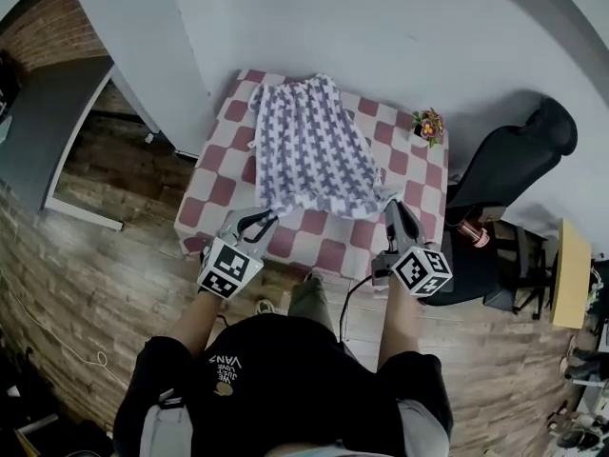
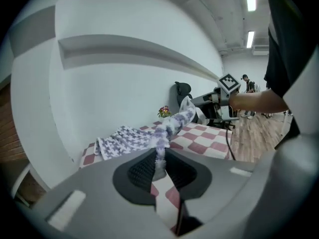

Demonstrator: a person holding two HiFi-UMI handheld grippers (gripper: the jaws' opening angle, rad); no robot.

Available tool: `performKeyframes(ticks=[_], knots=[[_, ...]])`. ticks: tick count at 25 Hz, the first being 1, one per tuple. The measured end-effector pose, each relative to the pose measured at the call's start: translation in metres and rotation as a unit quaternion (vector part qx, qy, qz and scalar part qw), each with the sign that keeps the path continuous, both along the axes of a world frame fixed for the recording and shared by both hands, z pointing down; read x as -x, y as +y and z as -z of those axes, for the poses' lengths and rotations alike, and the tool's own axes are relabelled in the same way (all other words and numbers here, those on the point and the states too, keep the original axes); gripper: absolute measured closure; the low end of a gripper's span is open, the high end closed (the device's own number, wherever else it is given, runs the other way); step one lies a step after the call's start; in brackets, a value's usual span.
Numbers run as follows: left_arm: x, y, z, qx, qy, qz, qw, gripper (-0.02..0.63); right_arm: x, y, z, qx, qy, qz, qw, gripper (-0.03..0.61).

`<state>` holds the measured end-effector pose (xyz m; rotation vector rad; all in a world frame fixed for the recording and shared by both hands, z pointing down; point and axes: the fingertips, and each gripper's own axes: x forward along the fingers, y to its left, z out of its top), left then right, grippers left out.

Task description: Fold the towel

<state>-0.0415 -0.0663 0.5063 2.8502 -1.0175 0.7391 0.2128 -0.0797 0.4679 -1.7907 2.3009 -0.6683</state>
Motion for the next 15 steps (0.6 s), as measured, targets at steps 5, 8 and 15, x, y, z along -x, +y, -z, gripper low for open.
performKeyframes(ticks=[5, 8, 15], knots=[[0.024, 0.046, 0.003, 0.000, 0.002, -0.021, 0.9998, 0.558, 0.022, 0.067, -0.011, 0.013, -0.011, -0.017, 1.000, 0.552], [0.036, 0.071, 0.000, 0.012, 0.000, -0.036, 0.9993, 0.558, 0.033, 0.102, -0.016, 0.023, -0.015, -0.021, 0.999, 0.552], [0.054, 0.118, -0.014, 0.056, -0.009, -0.074, 0.9956, 0.558, 0.048, 0.163, -0.033, 0.057, -0.022, -0.027, 0.998, 0.552]])
